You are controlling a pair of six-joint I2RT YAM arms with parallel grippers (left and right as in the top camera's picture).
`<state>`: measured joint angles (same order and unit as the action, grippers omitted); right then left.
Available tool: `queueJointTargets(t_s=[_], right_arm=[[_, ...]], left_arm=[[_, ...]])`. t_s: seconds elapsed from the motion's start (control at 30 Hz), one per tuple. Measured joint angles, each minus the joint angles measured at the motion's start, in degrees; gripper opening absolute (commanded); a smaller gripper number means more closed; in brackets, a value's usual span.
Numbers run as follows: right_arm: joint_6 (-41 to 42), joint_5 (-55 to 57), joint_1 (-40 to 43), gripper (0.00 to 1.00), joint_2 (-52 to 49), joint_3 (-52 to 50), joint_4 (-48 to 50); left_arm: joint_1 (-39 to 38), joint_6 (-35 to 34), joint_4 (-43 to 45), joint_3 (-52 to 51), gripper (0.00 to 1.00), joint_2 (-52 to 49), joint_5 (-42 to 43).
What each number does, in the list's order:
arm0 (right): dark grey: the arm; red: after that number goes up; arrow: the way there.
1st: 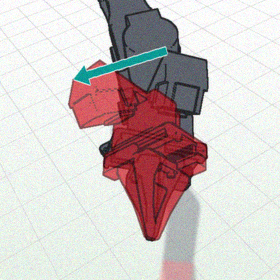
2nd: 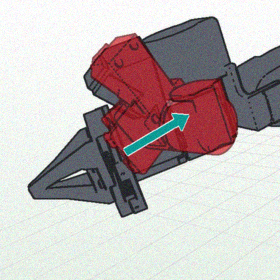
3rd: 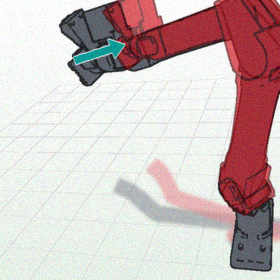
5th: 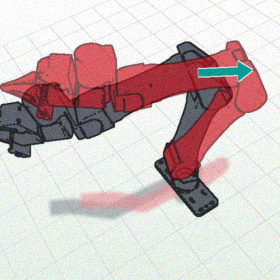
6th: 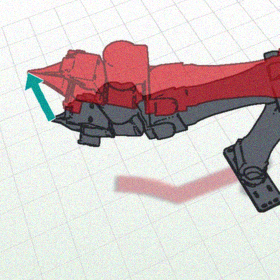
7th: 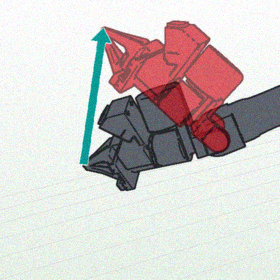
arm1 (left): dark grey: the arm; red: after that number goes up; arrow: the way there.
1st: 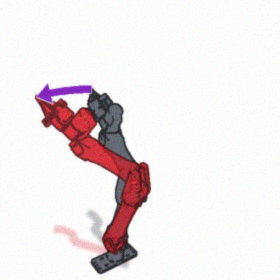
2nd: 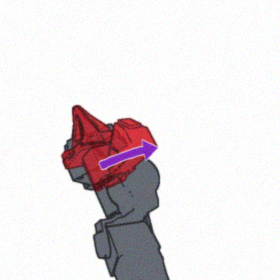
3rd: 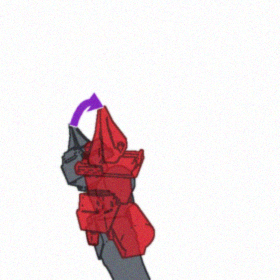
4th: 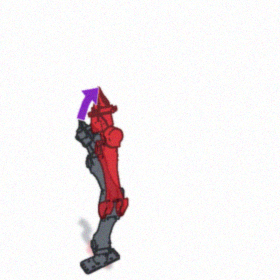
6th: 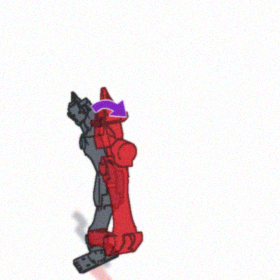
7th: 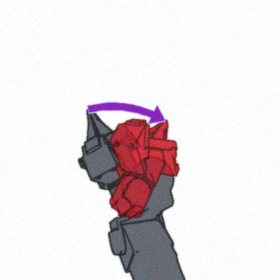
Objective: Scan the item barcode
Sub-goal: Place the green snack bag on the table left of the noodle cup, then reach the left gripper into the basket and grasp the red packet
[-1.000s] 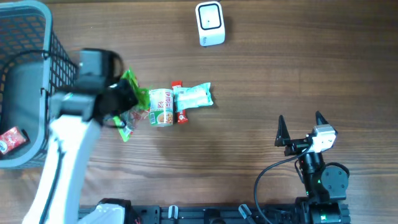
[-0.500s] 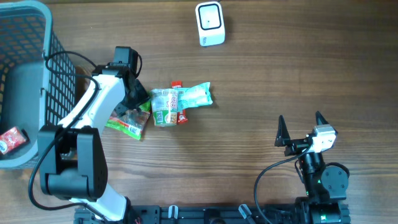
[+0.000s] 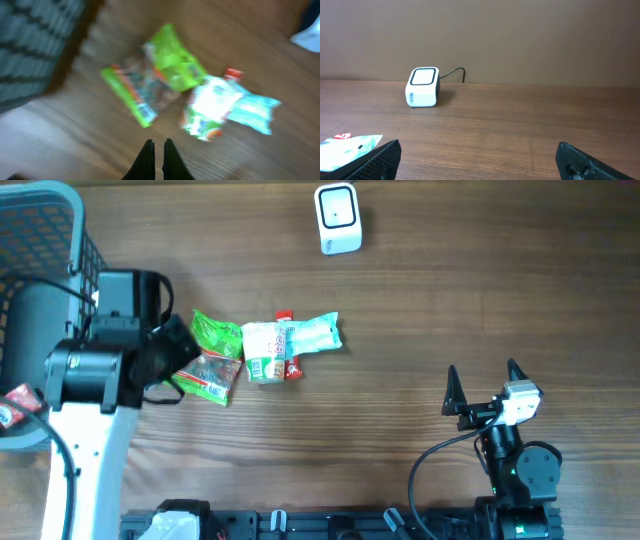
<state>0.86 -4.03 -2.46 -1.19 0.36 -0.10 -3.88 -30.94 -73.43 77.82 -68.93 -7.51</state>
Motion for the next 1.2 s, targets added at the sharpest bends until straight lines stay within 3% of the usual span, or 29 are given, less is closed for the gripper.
queueJointTargets(t_s=[0.13,0.33,0.57,0.77,0.87,0.9,0.97,1.2], right_arm=[[0.00,0.00,0.00,1.00,0.00,0.00,0.02],[0.00,0.00,0.00,1.00,0.00,0.00,0.02],[0.00,0.02,0.00,1.00,0.00,0.00,0.02],[0.00,0.00,0.00,1.00,0.00,0.00,0.02],[0.00,0.02,0.00,1.00,0.00,0.00,0.02],[0.00,0.00,0.00,1.00,0.00,0.00,0.02],[0.00,0.00,0.00,1.00,0.00,0.00,0.02],[0.00,0.00,0.00,1.00,0.00,0.00,0.02]], left_arm=[[1.09,-7.39,-2.95,-0.04,0.08,3.65,-10.12],[6.47,-10.34,-3.13,-0.04,0.09,6.12,-17.18],[15.39,-10.45,-2.34,-0.04,0.10,6.16,-19.91],[17.55,-10.54,-0.13,-0.04,0.12,6.16,-20.13],[17.57,-10.32,1.07,-0.09,0.29,6.16,-19.23],[17.57,-9.49,2.80,-0.09,0.40,6.16,-17.70],[17.55,-7.52,6.43,-0.02,0.84,6.16,-13.94],[20.65,-7.37,26.86,4.92,0.88,6.36,-11.17]])
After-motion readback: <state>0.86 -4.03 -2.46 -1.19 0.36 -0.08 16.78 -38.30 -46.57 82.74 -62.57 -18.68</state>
